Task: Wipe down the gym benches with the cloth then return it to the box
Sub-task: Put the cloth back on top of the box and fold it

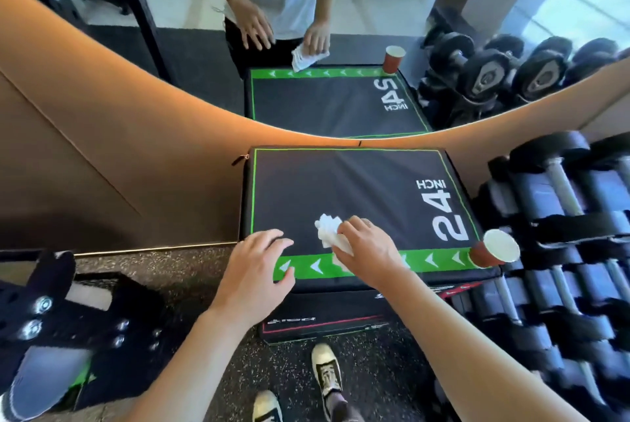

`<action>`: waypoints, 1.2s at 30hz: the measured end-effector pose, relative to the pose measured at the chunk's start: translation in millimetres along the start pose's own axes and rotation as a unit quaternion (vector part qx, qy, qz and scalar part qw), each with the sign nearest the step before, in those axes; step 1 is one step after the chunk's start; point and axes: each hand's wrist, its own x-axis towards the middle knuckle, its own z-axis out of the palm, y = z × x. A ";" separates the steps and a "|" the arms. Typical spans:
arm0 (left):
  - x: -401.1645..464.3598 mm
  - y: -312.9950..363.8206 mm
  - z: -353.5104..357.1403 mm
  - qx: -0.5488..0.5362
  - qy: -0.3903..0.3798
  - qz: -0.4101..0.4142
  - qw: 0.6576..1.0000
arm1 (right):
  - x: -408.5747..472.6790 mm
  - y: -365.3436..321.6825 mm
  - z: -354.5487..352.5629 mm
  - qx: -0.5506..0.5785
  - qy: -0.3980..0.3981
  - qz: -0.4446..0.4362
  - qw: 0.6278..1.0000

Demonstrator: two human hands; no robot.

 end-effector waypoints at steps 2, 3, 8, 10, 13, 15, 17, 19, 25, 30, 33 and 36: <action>10.0 -2.0 11.4 -0.008 -0.012 -0.009 1.000 | 10.3 6.7 9.1 -0.005 0.001 -0.008 1.000; 13.8 -1.6 17.1 -0.011 -0.019 -0.017 1.000 | 15.7 10.2 14.5 -0.007 -0.010 -0.008 1.000; 30.4 11.0 46.2 -0.021 -0.067 -0.038 0.997 | 22.5 27.8 38.3 0.000 -0.098 -0.005 0.995; 39.5 17.6 56.9 -0.015 -0.080 -0.043 0.996 | 19.2 34.5 41.7 0.017 -0.093 -0.013 0.995; 54.3 29.4 71.2 -0.005 -0.099 -0.048 0.994 | 14.9 46.7 38.4 0.042 -0.102 -0.031 0.993; 60.8 37.2 81.4 0.004 -0.110 -0.050 0.993 | 9.9 57.3 31.9 0.082 -0.091 -0.008 0.992; 65.0 43.4 91.1 -0.003 -0.107 -0.053 0.993 | 5.6 70.7 26.5 0.127 -0.062 0.024 0.990; 67.1 48.1 100.1 -0.005 -0.099 -0.045 0.994 | 5.8 84.0 22.8 0.149 -0.041 0.053 0.987; 67.6 53.5 119.4 0.015 -0.113 -0.008 0.993 | 26.6 96.2 20.6 0.193 -0.125 0.119 0.966; 64.0 54.7 127.8 0.017 -0.094 0.001 0.995 | 29.2 90.5 24.0 0.201 -0.168 0.167 0.951; 65.3 54.6 134.1 0.027 -0.056 0.026 0.998 | 26.1 88.3 23.9 0.243 -0.162 0.167 0.942; 69.7 53.4 139.6 0.032 -0.030 0.055 0.998 | 25.7 94.0 19.1 0.281 -0.160 0.198 0.925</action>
